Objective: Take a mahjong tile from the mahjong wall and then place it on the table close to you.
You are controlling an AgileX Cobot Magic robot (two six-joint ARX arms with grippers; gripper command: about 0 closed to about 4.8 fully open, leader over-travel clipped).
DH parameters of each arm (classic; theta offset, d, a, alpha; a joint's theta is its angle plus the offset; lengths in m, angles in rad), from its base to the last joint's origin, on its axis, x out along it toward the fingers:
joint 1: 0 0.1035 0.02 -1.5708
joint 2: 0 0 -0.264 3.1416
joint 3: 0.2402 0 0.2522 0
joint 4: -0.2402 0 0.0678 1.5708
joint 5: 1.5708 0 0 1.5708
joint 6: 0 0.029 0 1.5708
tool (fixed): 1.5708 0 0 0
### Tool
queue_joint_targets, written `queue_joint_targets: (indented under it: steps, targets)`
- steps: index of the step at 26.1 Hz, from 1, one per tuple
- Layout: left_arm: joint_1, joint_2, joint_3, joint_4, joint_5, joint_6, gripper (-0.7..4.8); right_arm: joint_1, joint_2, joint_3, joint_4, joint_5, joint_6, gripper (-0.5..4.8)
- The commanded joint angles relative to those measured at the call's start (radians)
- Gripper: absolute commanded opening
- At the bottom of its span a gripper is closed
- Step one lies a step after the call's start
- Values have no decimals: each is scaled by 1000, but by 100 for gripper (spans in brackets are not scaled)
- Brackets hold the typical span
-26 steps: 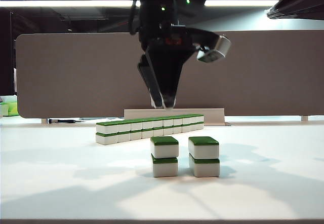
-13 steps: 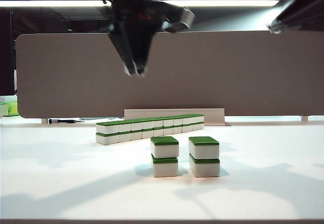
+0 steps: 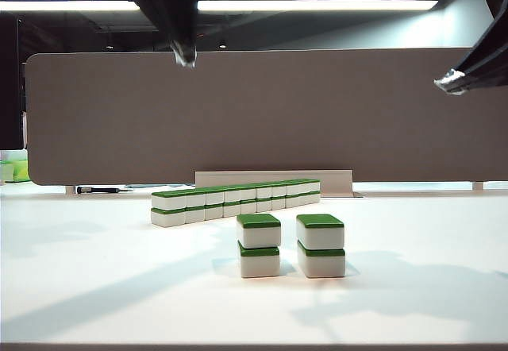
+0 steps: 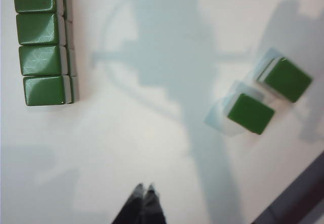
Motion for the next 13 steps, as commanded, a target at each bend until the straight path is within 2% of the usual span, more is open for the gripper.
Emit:
queue_joint_targets:
  steps: [1,13]
  targets:
    - [17,-39,2,-4,36,-19,-6,0,-2,5,-24,-2,-28,-2]
    - [54,-228,-113,-4,34,-18,-6,0,-2,5,-35,-2,-33,-1]
